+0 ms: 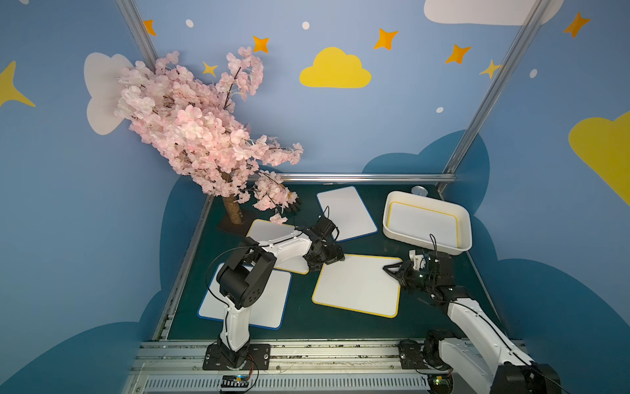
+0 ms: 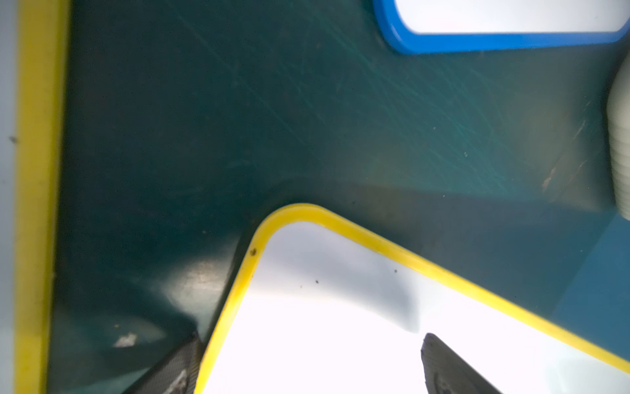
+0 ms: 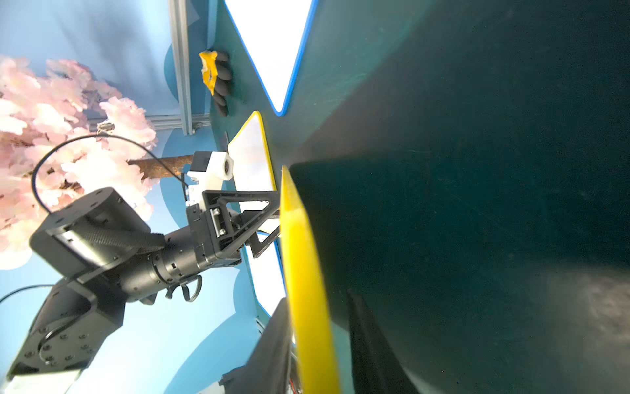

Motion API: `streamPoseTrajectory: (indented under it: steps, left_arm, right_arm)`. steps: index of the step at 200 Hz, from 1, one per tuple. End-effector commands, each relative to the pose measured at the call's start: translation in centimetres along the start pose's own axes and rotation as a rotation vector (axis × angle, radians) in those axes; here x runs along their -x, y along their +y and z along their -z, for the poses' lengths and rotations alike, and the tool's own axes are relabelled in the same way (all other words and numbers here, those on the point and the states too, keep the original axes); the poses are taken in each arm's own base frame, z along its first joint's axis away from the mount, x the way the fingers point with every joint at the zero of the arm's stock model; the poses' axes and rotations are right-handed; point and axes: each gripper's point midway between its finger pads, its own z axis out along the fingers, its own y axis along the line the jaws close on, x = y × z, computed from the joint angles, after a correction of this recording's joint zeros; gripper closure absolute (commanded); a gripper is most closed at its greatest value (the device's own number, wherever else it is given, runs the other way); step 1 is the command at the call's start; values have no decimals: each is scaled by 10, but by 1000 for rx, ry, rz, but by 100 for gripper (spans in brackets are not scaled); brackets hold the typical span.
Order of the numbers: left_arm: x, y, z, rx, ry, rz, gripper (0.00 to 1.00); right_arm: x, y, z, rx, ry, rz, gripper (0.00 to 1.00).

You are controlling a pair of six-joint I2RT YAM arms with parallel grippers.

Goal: Put the whiteboard into the storage box
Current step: Pick up the whiteboard at the center of the board.

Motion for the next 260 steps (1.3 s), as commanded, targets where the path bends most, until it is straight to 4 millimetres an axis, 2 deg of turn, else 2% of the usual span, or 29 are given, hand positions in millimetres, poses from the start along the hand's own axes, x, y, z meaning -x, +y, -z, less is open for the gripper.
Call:
streamPoseTrajectory:
  steps: [1, 31, 77, 97, 131, 163, 202, 228, 232, 236, 260]
  left_arm:
    - [-46, 15, -24, 17, 188, 49, 0]
    - [-45, 15, -24, 15, 188, 50, 0]
    - [-44, 14, -23, 10, 185, 49, 0]
    - [-43, 11, -21, 1, 180, 41, 0]
    - [-35, 1, -8, -27, 142, 9, 0]
    - [-23, -10, 12, -71, 97, -20, 0]
    - [-2, -22, 46, -170, 37, -41, 0]
    - [11, -30, 71, -271, 0, -51, 0]
    - [12, -30, 74, -281, -6, -52, 0]
    - [14, -30, 76, -289, -10, -52, 0]
    - [22, -33, 91, -340, -32, -52, 0]
  right_arm:
    - [-1, 11, 2, 47, -8, 64, 76]
    - [-1, 15, 5, 60, -19, 76, 82]
    - [1, 21, 7, 73, -29, 95, 82]
    - [1, 25, 9, 79, -32, 109, 87]
    - [5, 34, 15, 79, -54, 135, 95]
    - [9, 45, 21, 80, -67, 160, 95]
    - [19, 73, 32, 103, -89, 211, 96]
    - [29, 101, 42, 117, -103, 262, 97]
    - [29, 100, 41, 111, -96, 260, 98]
    - [33, 113, 46, 127, -106, 280, 98]
    - [42, 139, 55, 147, -118, 321, 98]
